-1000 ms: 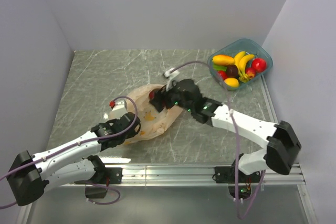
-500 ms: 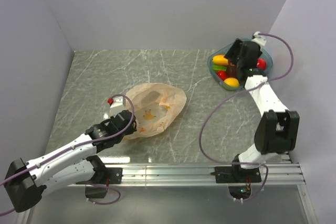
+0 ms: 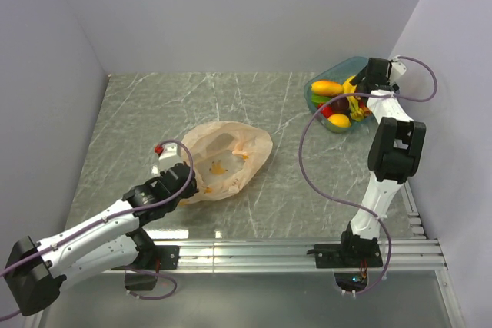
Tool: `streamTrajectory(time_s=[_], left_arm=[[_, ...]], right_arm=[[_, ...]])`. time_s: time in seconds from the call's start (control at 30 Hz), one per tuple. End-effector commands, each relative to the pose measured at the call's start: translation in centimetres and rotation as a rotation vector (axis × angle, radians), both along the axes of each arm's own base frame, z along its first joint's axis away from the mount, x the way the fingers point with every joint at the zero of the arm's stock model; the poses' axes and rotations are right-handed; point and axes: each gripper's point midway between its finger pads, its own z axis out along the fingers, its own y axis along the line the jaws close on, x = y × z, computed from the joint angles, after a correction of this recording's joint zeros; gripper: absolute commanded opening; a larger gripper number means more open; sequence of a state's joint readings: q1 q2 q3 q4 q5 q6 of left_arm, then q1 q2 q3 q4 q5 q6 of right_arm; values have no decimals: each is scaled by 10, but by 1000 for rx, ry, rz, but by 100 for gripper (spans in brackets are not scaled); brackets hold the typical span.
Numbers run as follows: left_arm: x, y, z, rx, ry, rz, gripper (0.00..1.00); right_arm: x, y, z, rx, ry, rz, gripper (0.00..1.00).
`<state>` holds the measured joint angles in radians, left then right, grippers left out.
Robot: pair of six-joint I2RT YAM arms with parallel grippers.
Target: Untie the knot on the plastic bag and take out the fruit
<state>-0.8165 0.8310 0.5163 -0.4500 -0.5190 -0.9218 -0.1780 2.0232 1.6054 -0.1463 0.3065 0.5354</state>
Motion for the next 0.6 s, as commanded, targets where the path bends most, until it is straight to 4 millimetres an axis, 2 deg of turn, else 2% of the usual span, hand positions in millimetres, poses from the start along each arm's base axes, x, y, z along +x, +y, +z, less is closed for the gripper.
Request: streamTrajectory(time_s=[0.0, 0.13, 0.33, 0.57], left_arm=[[2, -6, 1, -43, -12, -4, 1], [2, -6, 0, -64, -3, -3, 1], [8, -5, 13, -85, -26, 2, 0], [9, -3, 19, -107, -27, 9, 0]], right_arm=[[11, -6, 22, 28, -63, -24, 89], [10, 1, 31, 28, -86, 20, 96], [5, 1, 54, -6, -100, 35, 100], [-4, 5, 40, 21, -65, 36, 100]])
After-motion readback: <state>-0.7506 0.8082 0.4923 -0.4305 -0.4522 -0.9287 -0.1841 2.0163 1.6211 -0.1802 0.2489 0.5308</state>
